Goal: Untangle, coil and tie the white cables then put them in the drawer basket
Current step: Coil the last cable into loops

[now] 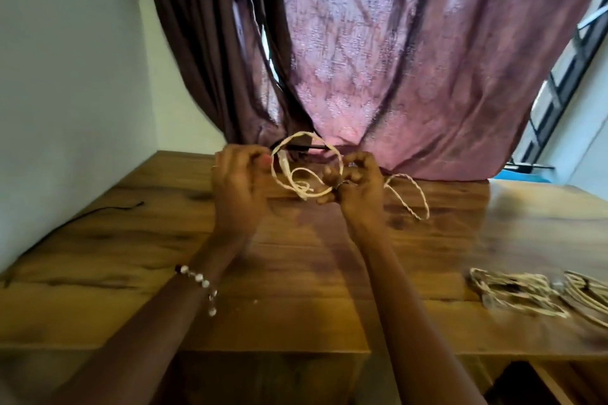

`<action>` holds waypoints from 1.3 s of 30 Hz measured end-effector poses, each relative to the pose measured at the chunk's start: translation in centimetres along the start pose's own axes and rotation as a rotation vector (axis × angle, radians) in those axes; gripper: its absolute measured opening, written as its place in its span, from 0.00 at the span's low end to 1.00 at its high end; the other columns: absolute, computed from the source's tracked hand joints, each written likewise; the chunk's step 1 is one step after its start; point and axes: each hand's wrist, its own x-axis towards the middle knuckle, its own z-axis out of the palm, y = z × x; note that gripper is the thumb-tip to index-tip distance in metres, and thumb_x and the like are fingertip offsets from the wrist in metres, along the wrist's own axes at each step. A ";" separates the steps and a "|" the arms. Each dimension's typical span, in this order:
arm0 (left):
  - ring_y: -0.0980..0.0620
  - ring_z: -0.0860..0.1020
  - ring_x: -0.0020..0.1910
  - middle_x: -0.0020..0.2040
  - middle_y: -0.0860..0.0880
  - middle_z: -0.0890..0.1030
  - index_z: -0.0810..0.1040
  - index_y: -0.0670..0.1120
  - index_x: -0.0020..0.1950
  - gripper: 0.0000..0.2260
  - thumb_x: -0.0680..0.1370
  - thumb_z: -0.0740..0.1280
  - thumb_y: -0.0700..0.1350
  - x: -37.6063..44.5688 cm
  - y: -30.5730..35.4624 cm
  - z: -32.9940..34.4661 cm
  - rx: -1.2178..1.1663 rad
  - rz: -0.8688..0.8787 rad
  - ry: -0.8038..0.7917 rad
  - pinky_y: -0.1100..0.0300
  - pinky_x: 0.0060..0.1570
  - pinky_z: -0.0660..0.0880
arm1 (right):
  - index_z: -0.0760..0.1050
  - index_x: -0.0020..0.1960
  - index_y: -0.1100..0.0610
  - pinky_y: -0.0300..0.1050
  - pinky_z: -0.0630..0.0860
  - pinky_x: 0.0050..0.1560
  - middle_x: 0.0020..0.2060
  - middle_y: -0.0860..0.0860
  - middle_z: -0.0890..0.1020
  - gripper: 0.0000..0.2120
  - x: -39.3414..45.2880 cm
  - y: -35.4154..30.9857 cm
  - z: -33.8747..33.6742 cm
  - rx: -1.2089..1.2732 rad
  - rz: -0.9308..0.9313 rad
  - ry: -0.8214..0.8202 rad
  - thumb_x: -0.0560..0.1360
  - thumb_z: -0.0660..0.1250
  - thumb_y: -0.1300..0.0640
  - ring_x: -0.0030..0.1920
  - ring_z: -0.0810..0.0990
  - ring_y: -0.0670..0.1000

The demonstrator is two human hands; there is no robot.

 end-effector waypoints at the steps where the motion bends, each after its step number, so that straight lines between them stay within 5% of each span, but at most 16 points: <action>1: 0.48 0.74 0.53 0.52 0.43 0.77 0.79 0.42 0.55 0.10 0.78 0.65 0.46 0.0 0.5 -0.2 -0.020 0.169 -0.104 0.56 0.54 0.70 | 0.71 0.51 0.65 0.44 0.78 0.24 0.36 0.60 0.76 0.09 0.6 -0.1 0.4 0.012 -0.004 -0.040 0.73 0.66 0.73 0.27 0.78 0.50; 4: 0.45 0.74 0.58 0.58 0.43 0.78 0.79 0.43 0.60 0.21 0.75 0.63 0.56 0.0 -0.4 1.0 0.283 0.482 -0.351 0.51 0.62 0.64 | 0.76 0.49 0.70 0.46 0.81 0.29 0.35 0.58 0.80 0.05 1.7 -0.9 1.5 -0.056 -0.016 -0.161 0.78 0.62 0.69 0.29 0.80 0.52; 7: 0.45 0.79 0.53 0.50 0.47 0.83 0.81 0.45 0.54 0.15 0.75 0.62 0.51 0.1 -3.1 2.1 0.526 0.502 -0.457 0.49 0.66 0.59 | 0.77 0.54 0.65 0.46 0.82 0.33 0.38 0.61 0.81 0.09 2.4 -2.0 2.0 -0.037 -0.021 -0.271 0.80 0.59 0.66 0.32 0.82 0.56; 8: 0.45 0.80 0.49 0.46 0.48 0.83 0.80 0.45 0.51 0.11 0.75 0.62 0.47 0.0 -3.8 2.4 0.424 0.436 -0.476 0.52 0.62 0.62 | 0.76 0.58 0.63 0.47 0.82 0.34 0.40 0.62 0.81 0.10 3.0 -1.9 2.1 -0.036 -0.041 -0.282 0.80 0.57 0.67 0.35 0.82 0.58; 10: 0.51 0.78 0.37 0.36 0.55 0.78 0.77 0.45 0.44 0.08 0.80 0.60 0.43 -0.1 -3.2 2.5 -0.072 0.004 -0.571 0.60 0.43 0.68 | 0.72 0.64 0.60 0.51 0.81 0.40 0.44 0.63 0.81 0.15 4.3 -0.9 2.2 -0.072 -0.104 -0.249 0.81 0.55 0.68 0.40 0.81 0.60; 13: 0.59 0.63 0.22 0.22 0.56 0.67 0.73 0.43 0.38 0.14 0.82 0.57 0.42 1.1 -3.0 3.0 -0.809 -0.603 -0.572 0.60 0.28 0.58 | 0.66 0.70 0.59 0.53 0.75 0.53 0.53 0.58 0.79 0.22 6.0 2.1 2.8 -0.170 -0.081 -0.189 0.78 0.55 0.73 0.49 0.78 0.55; 17: 0.57 0.54 0.19 0.19 0.54 0.57 0.75 0.42 0.34 0.16 0.77 0.60 0.49 3.3 -3.8 2.9 -1.390 -0.786 -0.563 0.63 0.25 0.55 | 0.60 0.73 0.60 0.41 0.72 0.58 0.60 0.55 0.75 0.27 6.5 5.7 4.9 -0.464 -0.033 -0.485 0.76 0.61 0.70 0.58 0.75 0.51; 20: 0.56 0.49 0.20 0.18 0.54 0.57 0.73 0.43 0.36 0.19 0.79 0.53 0.53 4.8 -5.0 2.9 -1.546 -0.893 -0.409 0.65 0.21 0.53 | 0.69 0.65 0.56 0.52 0.78 0.48 0.48 0.56 0.82 0.22 5.6 8.7 6.7 -0.715 -0.091 -0.726 0.72 0.64 0.56 0.47 0.81 0.58; 23: 0.57 0.49 0.21 0.19 0.54 0.61 0.74 0.45 0.37 0.22 0.82 0.51 0.54 5.4 -7.5 2.7 -1.577 -0.931 -0.242 0.65 0.20 0.52 | 0.75 0.53 0.52 0.47 0.75 0.42 0.38 0.50 0.81 0.15 5.3 10.4 6.6 -0.907 -0.106 -0.811 0.70 0.70 0.48 0.39 0.78 0.52; 26: 0.58 0.54 0.18 0.21 0.53 0.62 0.75 0.45 0.41 0.20 0.82 0.51 0.53 5.1 -9.7 2.3 -1.581 -0.940 -0.152 0.65 0.20 0.53 | 0.76 0.57 0.50 0.47 0.76 0.43 0.42 0.50 0.82 0.27 5.6 10.6 6.3 -1.267 -0.298 -0.946 0.65 0.69 0.35 0.43 0.79 0.52; 29: 0.59 0.60 0.18 0.22 0.52 0.66 0.74 0.44 0.48 0.17 0.82 0.50 0.52 4.7 -11.1 2.2 -1.487 -0.941 -0.110 0.66 0.20 0.55 | 0.77 0.50 0.52 0.50 0.77 0.45 0.46 0.53 0.83 0.11 5.7 10.4 6.8 -1.396 -0.461 -1.023 0.72 0.68 0.47 0.48 0.80 0.57; 32: 0.57 0.68 0.21 0.28 0.50 0.75 0.75 0.43 0.55 0.16 0.82 0.53 0.51 4.4 -12.0 2.0 -1.214 -0.973 -0.137 0.67 0.22 0.62 | 0.79 0.50 0.51 0.49 0.74 0.49 0.49 0.52 0.83 0.07 4.9 9.2 7.1 -1.299 -0.589 -0.999 0.74 0.65 0.57 0.52 0.80 0.56; 35: 0.53 0.76 0.23 0.31 0.45 0.81 0.75 0.42 0.56 0.14 0.83 0.54 0.48 3.9 -11.3 2.3 -0.923 -0.975 -0.273 0.66 0.21 0.69 | 0.80 0.50 0.50 0.50 0.63 0.48 0.48 0.48 0.83 0.07 4.5 7.4 7.3 -1.082 -0.702 -0.857 0.75 0.64 0.54 0.49 0.78 0.55; 39: 0.52 0.80 0.28 0.34 0.45 0.82 0.79 0.42 0.50 0.11 0.82 0.57 0.42 2.8 -10.2 3.2 -0.828 -0.963 -0.452 0.62 0.25 0.76 | 0.81 0.41 0.52 0.47 0.69 0.44 0.37 0.38 0.76 0.03 4.8 5.4 6.5 -0.634 -0.555 -0.703 0.70 0.72 0.53 0.41 0.72 0.46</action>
